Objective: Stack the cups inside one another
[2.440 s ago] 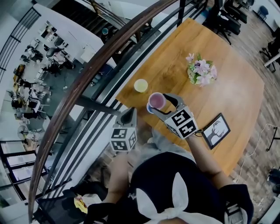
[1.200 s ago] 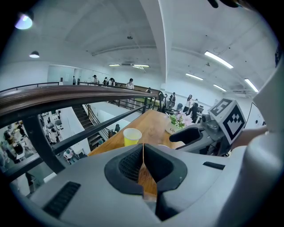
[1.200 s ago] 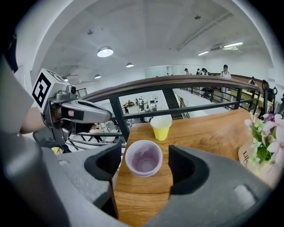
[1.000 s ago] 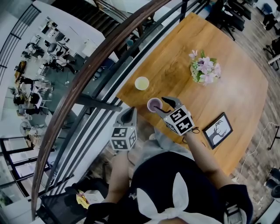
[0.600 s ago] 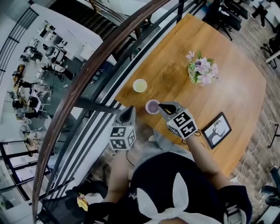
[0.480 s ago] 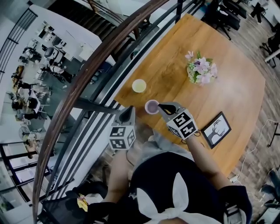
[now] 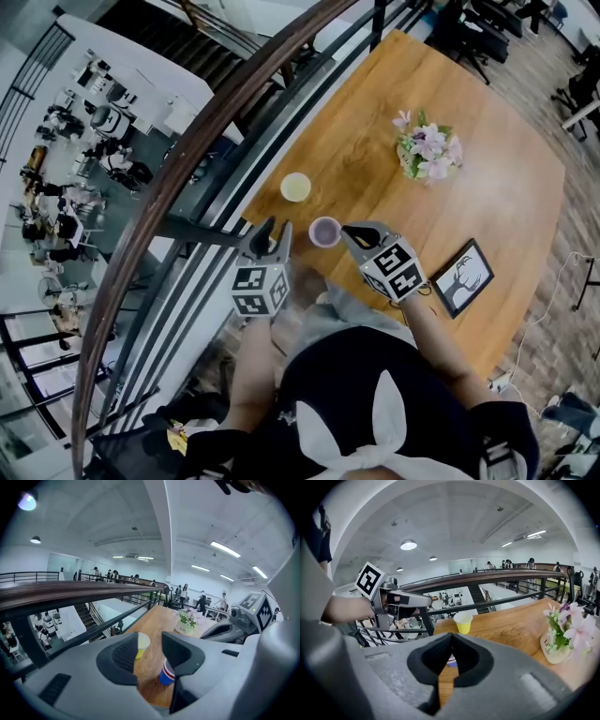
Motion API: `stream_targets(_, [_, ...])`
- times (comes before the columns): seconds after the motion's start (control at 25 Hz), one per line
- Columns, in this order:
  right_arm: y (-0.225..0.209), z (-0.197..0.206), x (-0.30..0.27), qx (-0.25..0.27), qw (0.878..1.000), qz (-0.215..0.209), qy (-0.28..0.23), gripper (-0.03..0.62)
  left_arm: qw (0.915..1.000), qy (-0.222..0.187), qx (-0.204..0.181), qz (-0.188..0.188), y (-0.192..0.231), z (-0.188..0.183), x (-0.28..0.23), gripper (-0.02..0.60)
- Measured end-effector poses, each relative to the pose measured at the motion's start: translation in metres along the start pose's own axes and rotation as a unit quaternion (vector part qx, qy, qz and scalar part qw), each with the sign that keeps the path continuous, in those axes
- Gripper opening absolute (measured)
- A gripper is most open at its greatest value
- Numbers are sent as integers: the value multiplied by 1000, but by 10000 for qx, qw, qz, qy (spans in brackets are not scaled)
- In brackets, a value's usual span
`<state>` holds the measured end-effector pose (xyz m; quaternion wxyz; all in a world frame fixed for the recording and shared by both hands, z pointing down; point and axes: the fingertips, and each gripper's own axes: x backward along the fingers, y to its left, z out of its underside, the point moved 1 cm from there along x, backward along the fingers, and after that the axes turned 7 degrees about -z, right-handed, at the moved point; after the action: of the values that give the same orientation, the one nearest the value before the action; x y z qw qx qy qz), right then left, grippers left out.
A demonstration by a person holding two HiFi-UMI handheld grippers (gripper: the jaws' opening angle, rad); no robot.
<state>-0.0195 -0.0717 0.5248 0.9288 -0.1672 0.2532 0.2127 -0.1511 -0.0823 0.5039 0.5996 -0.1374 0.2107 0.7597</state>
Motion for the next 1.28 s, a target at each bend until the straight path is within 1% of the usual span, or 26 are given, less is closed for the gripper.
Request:
stream_targets(0.04, [-1, 0, 1, -12, 10000, 13, 8, -2, 10000, -50, -62, -34, 1, -5, -3, 188])
stream_targets(0.08, [-1, 1, 1, -21, 10000, 20, 19, -2, 9998, -89, -144, -81, 3, -9, -6, 227])
stream_targets(0.16, [-1, 3, 0, -36, 10000, 16, 50, -2, 9993, -161, -303, -169, 7, -19, -11, 247])
stream_targets(0.24, [-1, 5, -1, -56, 10000, 7, 68, -2, 9988, -238, -389, -177, 9, -27, -17, 270])
stream_targets(0.36, [-2, 6, -2, -81, 9999, 3, 94, -2, 9985, -257, -462, -116, 11, -34, -27, 287])
stream_targets(0.56, [-7, 6, -2, -106, 9999, 5, 109, -2, 9979, -79, -644, -43, 14, -32, -45, 302])
stream_targets(0.88, [-17, 12, -5, -230, 9996, 7, 133, -2, 9947, 384, -947, 79, 16, -7, -77, 319])
stream_targets(1.16, [-20, 22, -11, -317, 9992, -54, 229, -2, 9890, 792, -1249, 105, 18, 18, -107, 325])
stream_targets(1.28, [-21, 23, -15, -341, 9991, -91, 237, -2, 9853, 1047, -1337, 203, 15, 27, -115, 341])
